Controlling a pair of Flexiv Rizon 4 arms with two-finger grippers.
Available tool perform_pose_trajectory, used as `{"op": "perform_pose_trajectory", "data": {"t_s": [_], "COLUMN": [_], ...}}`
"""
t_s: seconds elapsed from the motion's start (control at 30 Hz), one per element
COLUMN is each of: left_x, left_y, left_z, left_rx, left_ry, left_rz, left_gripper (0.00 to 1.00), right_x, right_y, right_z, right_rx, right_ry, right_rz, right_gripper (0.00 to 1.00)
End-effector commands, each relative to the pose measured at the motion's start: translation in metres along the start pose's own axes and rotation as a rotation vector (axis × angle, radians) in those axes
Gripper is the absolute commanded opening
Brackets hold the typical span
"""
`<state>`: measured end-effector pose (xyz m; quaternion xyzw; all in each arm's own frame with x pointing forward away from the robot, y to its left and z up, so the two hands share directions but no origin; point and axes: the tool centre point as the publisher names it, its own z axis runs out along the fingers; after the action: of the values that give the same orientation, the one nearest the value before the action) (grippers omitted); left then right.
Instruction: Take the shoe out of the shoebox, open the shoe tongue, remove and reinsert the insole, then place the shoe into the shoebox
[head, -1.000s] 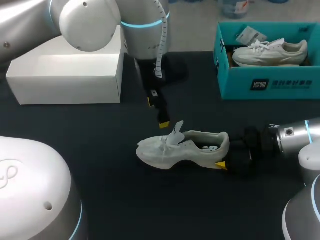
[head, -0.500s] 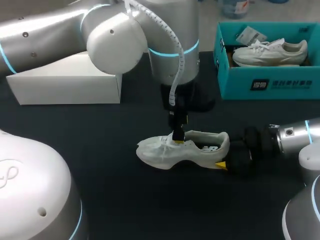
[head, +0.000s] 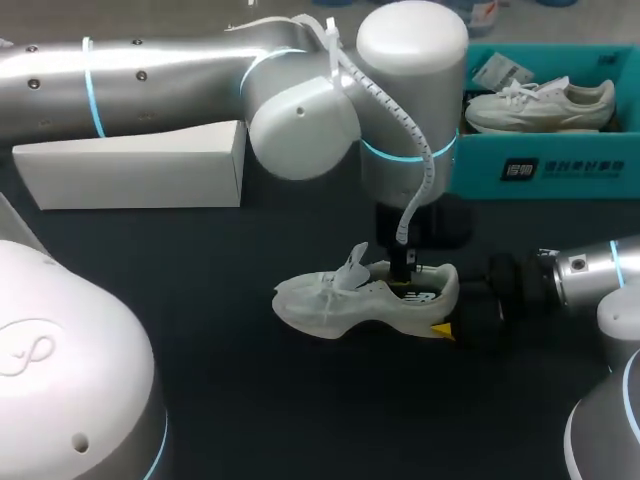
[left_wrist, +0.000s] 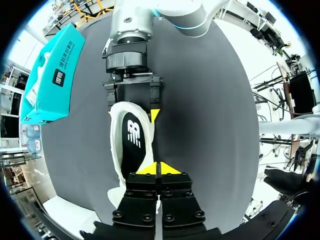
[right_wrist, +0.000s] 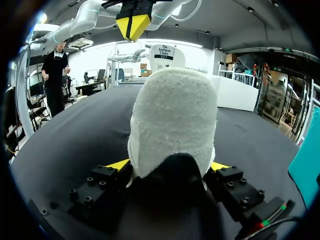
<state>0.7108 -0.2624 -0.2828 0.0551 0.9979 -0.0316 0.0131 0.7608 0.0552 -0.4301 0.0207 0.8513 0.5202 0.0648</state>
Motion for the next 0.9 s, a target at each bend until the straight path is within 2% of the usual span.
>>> {"op": "perform_pose_trajectory", "data": {"t_s": [0.03, 0.37, 0.6, 0.9], "left_x": [-0.015, -0.035, -0.034, -0.023], "left_y": [-0.014, -0.008, -0.001, 0.004], "left_z": [0.013, 0.031, 0.047, 0.074], "left_rx": [-0.024, -0.048, -0.079, -0.102], "left_ry": [0.007, -0.003, -0.016, -0.006], "left_rz": [-0.001, -0.034, -0.032, -0.036], "left_gripper": [0.0, 0.0, 0.0, 0.0], "right_x": [0.0, 0.0, 0.0, 0.0], "right_y": [-0.003, -0.003, -0.003, -0.003], "right_z": [0.003, 0.003, 0.003, 0.003], "right_rx": [0.004, 0.004, 0.004, 0.004], "right_ry": [-0.001, -0.001, -0.001, -0.001], "right_rz": [0.0, 0.0, 0.0, 0.0], "right_gripper": [0.0, 0.0, 0.0, 0.0]}}
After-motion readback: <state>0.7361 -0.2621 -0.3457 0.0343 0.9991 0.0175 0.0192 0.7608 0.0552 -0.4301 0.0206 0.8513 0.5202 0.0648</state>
